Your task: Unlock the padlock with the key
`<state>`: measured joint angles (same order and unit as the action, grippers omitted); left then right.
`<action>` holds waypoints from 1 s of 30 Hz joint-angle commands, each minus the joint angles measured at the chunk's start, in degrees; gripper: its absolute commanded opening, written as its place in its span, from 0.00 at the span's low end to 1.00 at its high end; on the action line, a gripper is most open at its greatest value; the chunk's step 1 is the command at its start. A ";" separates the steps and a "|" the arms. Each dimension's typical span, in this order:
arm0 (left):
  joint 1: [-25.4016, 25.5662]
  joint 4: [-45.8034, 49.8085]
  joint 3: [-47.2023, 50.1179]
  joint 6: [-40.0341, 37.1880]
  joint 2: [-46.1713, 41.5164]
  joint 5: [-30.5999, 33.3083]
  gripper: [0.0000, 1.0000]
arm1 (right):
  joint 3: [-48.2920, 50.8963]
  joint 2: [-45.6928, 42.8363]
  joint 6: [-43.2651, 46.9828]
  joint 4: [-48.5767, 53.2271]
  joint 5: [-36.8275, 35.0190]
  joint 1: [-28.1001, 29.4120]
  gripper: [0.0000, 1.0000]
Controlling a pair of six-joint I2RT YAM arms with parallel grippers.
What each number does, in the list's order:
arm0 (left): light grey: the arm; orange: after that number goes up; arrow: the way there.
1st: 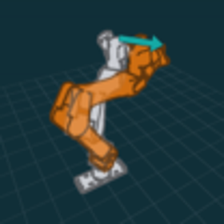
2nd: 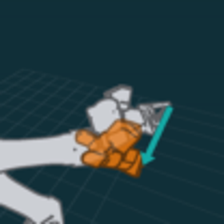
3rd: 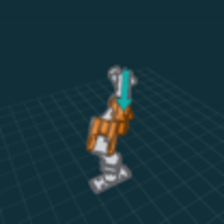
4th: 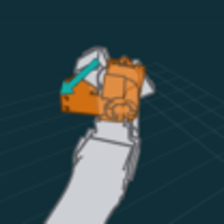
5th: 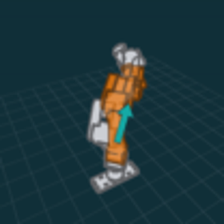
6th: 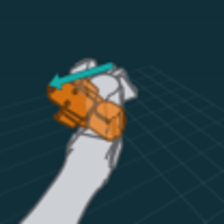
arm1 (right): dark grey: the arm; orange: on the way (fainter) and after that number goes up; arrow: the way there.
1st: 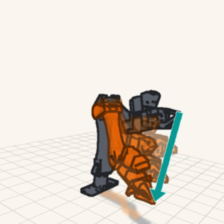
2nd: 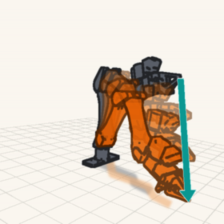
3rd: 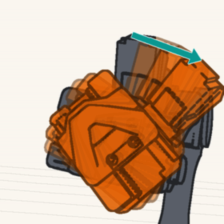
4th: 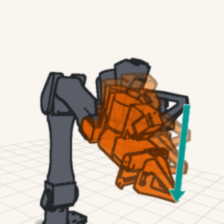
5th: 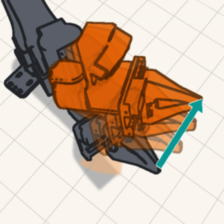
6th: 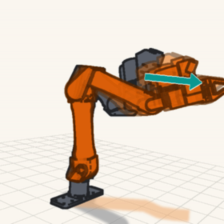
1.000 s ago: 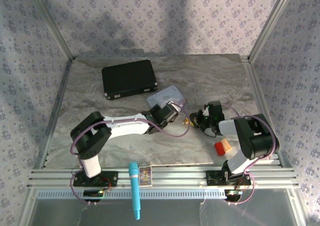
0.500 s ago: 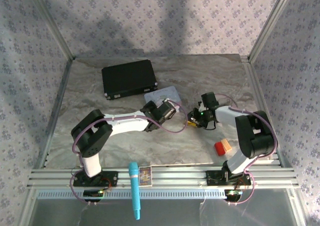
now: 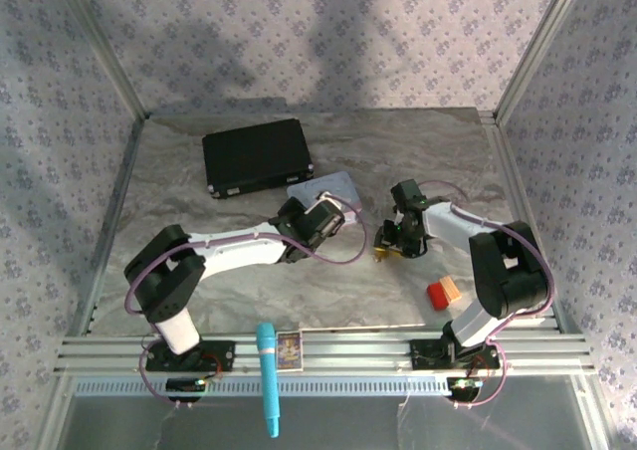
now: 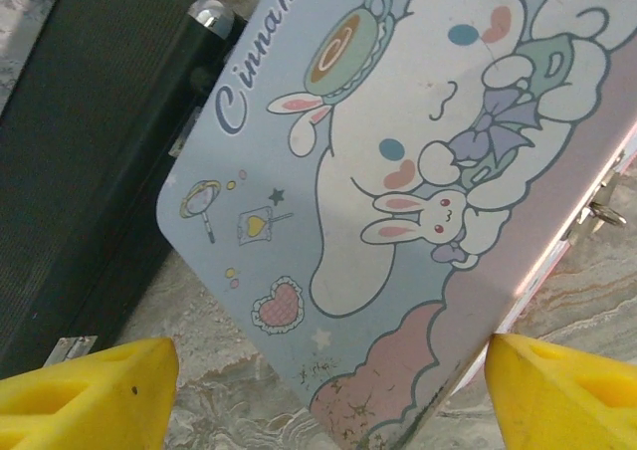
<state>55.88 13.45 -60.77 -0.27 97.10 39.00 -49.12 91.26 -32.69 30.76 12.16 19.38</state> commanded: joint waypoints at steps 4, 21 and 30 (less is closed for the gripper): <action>-0.31 0.89 1.95 4.61 -1.04 4.41 0.82 | -0.80 -0.71 1.31 10.19 -7.61 1.48 0.48; -1.72 -1.26 9.32 9.55 -9.38 5.27 0.88 | -3.54 -12.95 3.38 7.41 -15.66 4.21 0.75; -5.81 -13.93 21.84 13.23 -28.02 1.58 1.00 | -6.29 -22.86 10.04 6.67 -34.13 6.04 0.99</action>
<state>52.47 4.56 -40.66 9.85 73.21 40.21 -53.60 70.61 -26.02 37.32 -14.17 25.43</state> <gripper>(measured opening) 0.991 0.990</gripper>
